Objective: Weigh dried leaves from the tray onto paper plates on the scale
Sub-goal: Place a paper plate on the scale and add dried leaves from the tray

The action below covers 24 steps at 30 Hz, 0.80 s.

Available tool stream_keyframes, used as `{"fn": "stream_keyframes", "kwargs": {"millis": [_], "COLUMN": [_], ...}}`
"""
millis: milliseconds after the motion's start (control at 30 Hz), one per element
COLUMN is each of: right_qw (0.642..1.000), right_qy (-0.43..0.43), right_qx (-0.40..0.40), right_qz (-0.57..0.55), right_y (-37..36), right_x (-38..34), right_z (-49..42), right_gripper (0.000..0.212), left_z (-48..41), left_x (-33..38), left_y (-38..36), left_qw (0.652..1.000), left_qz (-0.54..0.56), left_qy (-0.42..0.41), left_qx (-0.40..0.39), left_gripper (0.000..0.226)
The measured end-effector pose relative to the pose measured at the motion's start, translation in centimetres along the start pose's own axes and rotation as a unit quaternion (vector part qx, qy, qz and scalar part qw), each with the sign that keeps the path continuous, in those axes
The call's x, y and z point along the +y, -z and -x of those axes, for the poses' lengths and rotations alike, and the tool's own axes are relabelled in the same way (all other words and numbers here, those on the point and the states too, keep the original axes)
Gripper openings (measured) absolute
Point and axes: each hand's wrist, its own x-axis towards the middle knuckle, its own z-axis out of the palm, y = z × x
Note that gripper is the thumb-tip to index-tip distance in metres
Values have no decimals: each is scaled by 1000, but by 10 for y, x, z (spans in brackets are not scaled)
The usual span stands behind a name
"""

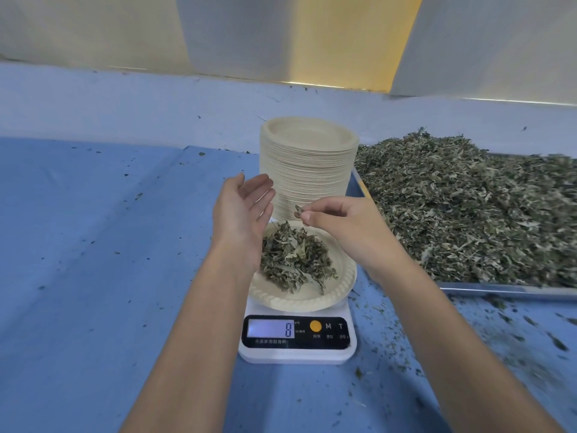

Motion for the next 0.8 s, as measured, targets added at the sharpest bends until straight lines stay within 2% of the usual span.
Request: {"fn": "stream_keyframes", "kwargs": {"millis": [233, 367, 500, 567, 667, 800], "right_qw": [1000, 999, 984, 966, 963, 976], "right_qy": [-2, -7, 13, 44, 56, 57], "right_qx": [16, -15, -85, -106, -80, -19], "right_qz": [14, 40, 158, 231, 252, 208], "right_y": [2, 2, -5, -9, -9, -6], "right_x": [1, 0, 0, 1, 3, 1], "right_z": [-1, 0, 4, 5, 6, 4], "right_gripper": [14, 4, 35, 38, 28, 17], "left_z": [0, 0, 0, 0, 0, 0], "left_x": [1, 0, 0, 1, 1, 1], "left_y": [2, 2, 2, 2, 3, 3], "left_qw": [1000, 1000, 1000, 1000, 1000, 1000], "left_qz": [0, -4, -8, -7, -8, -2], "left_qy": [-2, -3, -7, -9, -8, -6], "left_qx": [7, 10, 14, 17, 18, 20], "left_gripper": [36, 36, 35, 35, 35, 35]}}
